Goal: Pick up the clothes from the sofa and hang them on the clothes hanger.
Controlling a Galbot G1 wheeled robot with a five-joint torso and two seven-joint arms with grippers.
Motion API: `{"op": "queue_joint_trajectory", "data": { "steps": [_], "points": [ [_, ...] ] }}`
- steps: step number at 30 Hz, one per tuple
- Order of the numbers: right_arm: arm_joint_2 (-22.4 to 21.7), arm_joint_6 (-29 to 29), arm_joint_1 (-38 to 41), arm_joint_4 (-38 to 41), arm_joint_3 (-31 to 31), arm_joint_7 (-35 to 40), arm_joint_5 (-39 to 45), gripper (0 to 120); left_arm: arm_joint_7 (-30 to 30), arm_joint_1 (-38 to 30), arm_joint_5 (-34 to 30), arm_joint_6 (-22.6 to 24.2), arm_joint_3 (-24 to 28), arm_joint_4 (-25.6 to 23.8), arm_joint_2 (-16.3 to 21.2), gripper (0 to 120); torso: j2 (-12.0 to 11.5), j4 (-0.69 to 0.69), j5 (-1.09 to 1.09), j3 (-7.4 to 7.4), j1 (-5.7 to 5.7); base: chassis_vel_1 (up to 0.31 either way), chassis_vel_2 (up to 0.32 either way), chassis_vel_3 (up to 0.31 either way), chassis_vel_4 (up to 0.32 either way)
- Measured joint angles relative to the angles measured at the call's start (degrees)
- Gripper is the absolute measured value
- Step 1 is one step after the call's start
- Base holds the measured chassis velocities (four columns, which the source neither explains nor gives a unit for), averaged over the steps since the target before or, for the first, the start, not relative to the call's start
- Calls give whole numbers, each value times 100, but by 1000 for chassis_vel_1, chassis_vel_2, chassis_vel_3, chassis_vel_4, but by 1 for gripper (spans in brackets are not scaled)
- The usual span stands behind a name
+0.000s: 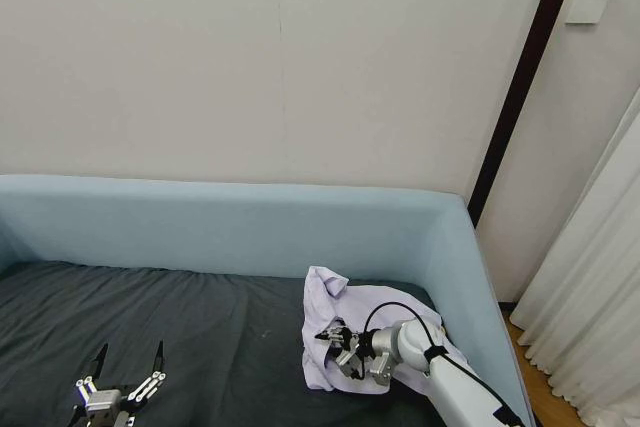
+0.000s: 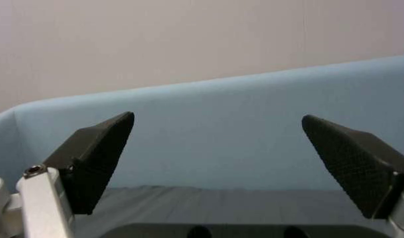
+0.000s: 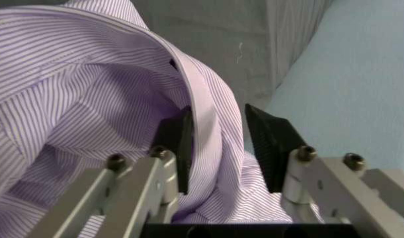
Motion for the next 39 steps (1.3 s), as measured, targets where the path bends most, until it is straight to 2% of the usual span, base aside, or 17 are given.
{"op": "queue_joint_trajectory", "data": {
  "steps": [3, 5, 9, 15, 17, 18, 20, 22, 23, 25, 27, 29, 30, 32, 33, 37, 39],
  "points": [
    [-20, 10, -8, 21, -5, -30, 57, 23, 0, -1, 1, -1, 3, 0, -12, 100, 0, 0, 0, 0, 0, 0, 0, 0, 0],
    [-23, 28, -4, 1, -5, -30, 144, 12, 0, -5, 8, -7, 4, 2, -25, 100, 0, 0, 0, 0, 0, 0, 0, 0, 0],
    [28, 32, 35, -86, 5, -28, 165, 0, 0, -9, 12, -15, 2, 6, -37, 100, 0, 0, 0, 0, 0, 0, 0, 0, 0],
    [48, -2, 147, -155, 11, -71, 680, 0, 0, -34, 15, -16, -21, 34, -31, 100, 0, 1, 0, 0, 0, 0, 0, 0, 0],
    [-132, -290, 255, -137, -119, -430, 2045, 0, -2, -40, 14, -16, -28, 50, -14, 100, 0, 1, 0, 0, 0, 0, 0, 0, 0],
    [-132, -290, 255, -137, -119, -430, 2045, 0, -2, -40, 14, -16, -28, 50, -14, 100, 0, 1, 0, 0, 0, 0, 0, 0, 0],
    [-445, -925, 327, 40, -599, -488, 3422, 0, -3, -46, 11, -16, -30, 72, 11, 100, 0, -1, 1, 0, 0, 0, 0, 0, 0],
    [-813, -1772, 422, 470, -1324, 76, 4800, 0, -4, -65, 8, -16, -26, 108, 40, 100, 0, -3, 0, 1, 0, 0, 0, 0, 0],
    [-813, -1772, 422, 470, -1324, 76, 4800, 0, -4, -65, 8, -16, -26, 108, 40, 100, 0, -3, 0, 1, 0, 0, 0, 0, 0],
    [-1097, -2724, 570, 1244, -1874, 999, 6319, 0, -4, -86, 7, -18, -2, 140, 60, 100, 0, -1, 0, 1, 0, 0, 0, 0, 0],
    [-1166, -3322, 791, 1913, -2038, 1864, 7773, 0, -4, -104, 7, -22, 22, 160, 73, 100, 0, 1, -1, 0, 0, 0, 0, 0, 0],
    [-1166, -3388, 829, 1986, -2041, 1976, 7977, 0, -4, -106, 7, -22, 27, 162, 76, 100, 0, 2, 0, 0, 0, 0, 0, 0, 0],
    [-1157, -3646, 1038, 2264, -2022, 2452, 9003, 0, -5, -112, 7, -25, 41, 164, 90, 100, 0, 3, -1, 0, 0, 0, 0, 0, 0],
    [-1138, -3769, 1360, 2412, -1916, 2801, 9931, 0, -7, -118, -1, -26, 45, 163, 123, 100, 0, 1, 0, 0, 0, 0, 0, 0, 0],
    [-1138, -3769, 1360, 2412, -1916, 2801, 9931, 0, -7, -118, -1, -26, 45, 163, 123, 100, 0, 1, 0, 0, 0, 0, 0, 0, 0],
    [-1153, -3779, 1993, 2530, -1719, 3091, 11308, 0, -11, -141, -47, -35, 31, 164, 198, 100, 0, 0, 1, 0, 0, 0, 0, 0, 0],
    [-1151, -3785, 2110, 2550, -1669, 3141, 11550, 0, -12, -147, -54, -43, 31, 175, 201, 100, 0, 0, 0, 0, 0, 0, 0, 0, 0]
  ]
}}
